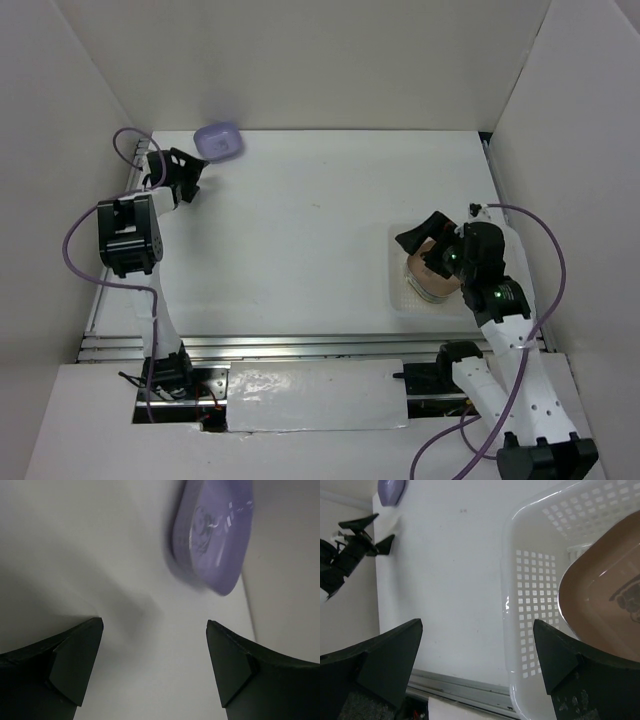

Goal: Place the plates into the plastic bin on the countertop

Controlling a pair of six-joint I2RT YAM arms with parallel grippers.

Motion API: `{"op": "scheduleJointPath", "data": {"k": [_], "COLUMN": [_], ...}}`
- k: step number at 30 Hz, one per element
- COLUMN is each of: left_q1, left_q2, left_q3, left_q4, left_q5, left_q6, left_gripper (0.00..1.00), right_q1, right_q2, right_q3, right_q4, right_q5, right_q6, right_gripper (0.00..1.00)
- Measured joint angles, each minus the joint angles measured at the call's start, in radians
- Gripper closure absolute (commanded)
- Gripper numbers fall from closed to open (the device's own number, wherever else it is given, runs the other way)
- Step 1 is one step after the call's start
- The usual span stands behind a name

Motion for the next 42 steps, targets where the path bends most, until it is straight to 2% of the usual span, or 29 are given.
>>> {"op": "scheduleJointPath", "data": {"k": [3, 6, 7, 9, 10, 12, 13, 16, 19, 21, 25, 27, 28, 31, 33, 36, 39, 40, 42], "left_q1": [0.011, 0.009, 0.005, -0.008, -0.017, -0.035, -0.044, -0.056, -0.061, -0.058, -0.094, -0.181, -0.262, -0.530, -0.678, -0.785, -0.835, -0.848, -0.878], "left_q2": [0.098, 0.182, 0.216, 0.278, 0.314, 0.387, 0.420, 0.436, 0.430, 0.375, 0.048, -0.165, -0.281, -0.522, -0.636, -0.727, -0.776, -0.793, -0.828], "left_q3": [0.103, 0.240, 0.305, 0.446, 0.525, 0.662, 0.713, 0.745, 0.738, 0.666, 0.235, 0.002, -0.098, -0.246, -0.291, -0.298, -0.298, -0.299, -0.298], "left_q4": [0.071, 0.040, 0.008, -0.089, -0.150, -0.261, -0.294, -0.363, -0.370, -0.390, -0.444, -0.496, -0.513, -0.519, -0.531, -0.591, -0.656, -0.676, -0.710], "left_q5": [0.015, -0.008, -0.023, -0.063, -0.090, -0.124, -0.134, -0.142, -0.129, -0.124, -0.188, -0.253, -0.299, -0.331, -0.327, -0.380, -0.460, -0.483, -0.525], "left_q6": [-0.058, -0.086, -0.089, -0.085, -0.080, -0.071, -0.063, -0.065, -0.074, -0.078, -0.033, -0.002, 0.013, 0.044, 0.060, 0.076, 0.077, 0.076, 0.075], "left_gripper": [0.01, 0.03, 0.05, 0.17, 0.37, 0.58, 0.81, 1.00, 1.00, 1.00, 1.00, 1.00, 1.00, 1.00, 1.00, 1.00, 1.00, 1.00, 1.00], "right_q1": [0.049, 0.084, 0.093, 0.107, 0.119, 0.134, 0.141, 0.155, 0.175, 0.193, 0.295, 0.375, 0.407, 0.470, 0.495, 0.524, 0.555, 0.563, 0.579], "right_q2": [0.048, 0.080, 0.090, 0.100, 0.104, 0.105, 0.105, 0.106, 0.105, 0.103, 0.185, 0.291, 0.352, 0.525, 0.619, 0.715, 0.778, 0.792, 0.813], "right_q3": [-0.014, -0.016, -0.016, -0.016, -0.016, -0.015, -0.014, 0.004, 0.038, 0.053, 0.128, 0.243, 0.304, 0.483, 0.580, 0.653, 0.653, 0.645, 0.624], "right_q4": [0.032, 0.055, 0.064, 0.074, 0.076, 0.077, 0.077, 0.072, 0.073, 0.078, 0.066, 0.047, 0.043, 0.016, -0.008, -0.035, -0.078, -0.086, -0.103], "right_q5": [0.011, 0.018, 0.021, 0.029, 0.035, 0.043, 0.049, 0.063, 0.078, 0.084, 0.126, 0.182, 0.210, 0.292, 0.332, 0.379, 0.416, 0.423, 0.437], "right_q6": [0.003, 0.005, 0.005, 0.005, 0.005, 0.005, 0.005, 0.003, 0.000, -0.003, -0.012, -0.023, -0.030, -0.050, -0.059, -0.063, -0.046, -0.040, -0.022], "right_gripper": [0.00, 0.00, 0.00, 0.00, 0.00, 0.00, 0.00, 0.00, 0.00, 0.00, 0.00, 0.00, 0.00, 0.00, 0.00, 0.01, 0.09, 0.17, 0.26]}}
